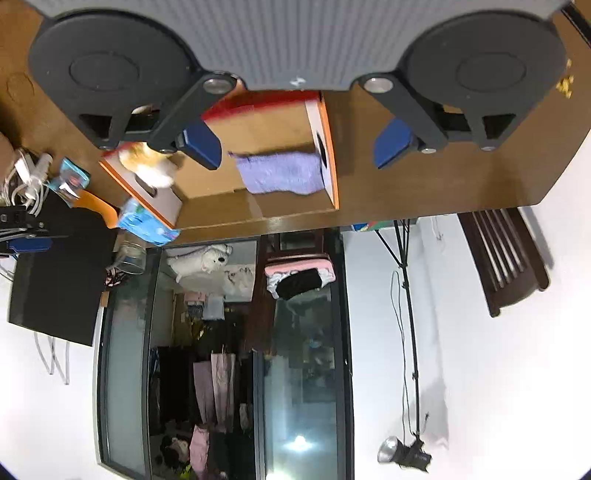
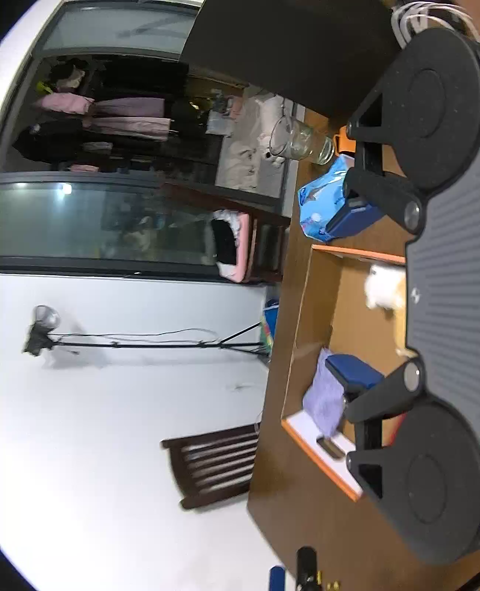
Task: Organize soft objects
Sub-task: 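Return to the table and close both tools on the pink-and-tan sponge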
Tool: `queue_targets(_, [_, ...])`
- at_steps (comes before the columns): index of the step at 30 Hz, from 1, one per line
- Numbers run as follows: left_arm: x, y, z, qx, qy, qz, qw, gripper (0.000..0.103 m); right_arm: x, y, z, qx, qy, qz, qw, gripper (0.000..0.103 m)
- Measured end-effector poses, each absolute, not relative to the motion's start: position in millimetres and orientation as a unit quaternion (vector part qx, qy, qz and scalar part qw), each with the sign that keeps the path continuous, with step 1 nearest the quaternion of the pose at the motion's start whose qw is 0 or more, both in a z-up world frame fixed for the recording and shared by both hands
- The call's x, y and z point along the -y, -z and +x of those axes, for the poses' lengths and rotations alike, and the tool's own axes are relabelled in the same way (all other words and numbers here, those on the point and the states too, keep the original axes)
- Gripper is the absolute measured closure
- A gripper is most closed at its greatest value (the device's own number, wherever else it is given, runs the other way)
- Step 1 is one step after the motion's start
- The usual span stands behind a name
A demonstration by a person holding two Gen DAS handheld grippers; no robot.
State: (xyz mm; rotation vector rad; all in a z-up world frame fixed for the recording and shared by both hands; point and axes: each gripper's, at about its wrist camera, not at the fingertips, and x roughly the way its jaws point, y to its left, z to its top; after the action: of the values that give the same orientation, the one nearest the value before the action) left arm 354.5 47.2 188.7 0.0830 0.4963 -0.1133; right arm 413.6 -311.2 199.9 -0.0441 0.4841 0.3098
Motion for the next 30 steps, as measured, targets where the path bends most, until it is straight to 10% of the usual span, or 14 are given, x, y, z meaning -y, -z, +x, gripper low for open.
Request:
queue_targets(17, [-25.5, -67.1, 98.6, -0.169, 0.042, 0.052, 0.983, 0.0, 309.1, -86.4, 144.1, -0.144, -0.193, 0.0, 0.971, 0.018])
queue_targets(30, [-41.0, -56.5, 99.8, -0.194, 0.046, 0.023, 0.98, 0.0, 303.8, -38.0, 114.8, -0.183, -0.173, 0.049, 0.966, 0.018])
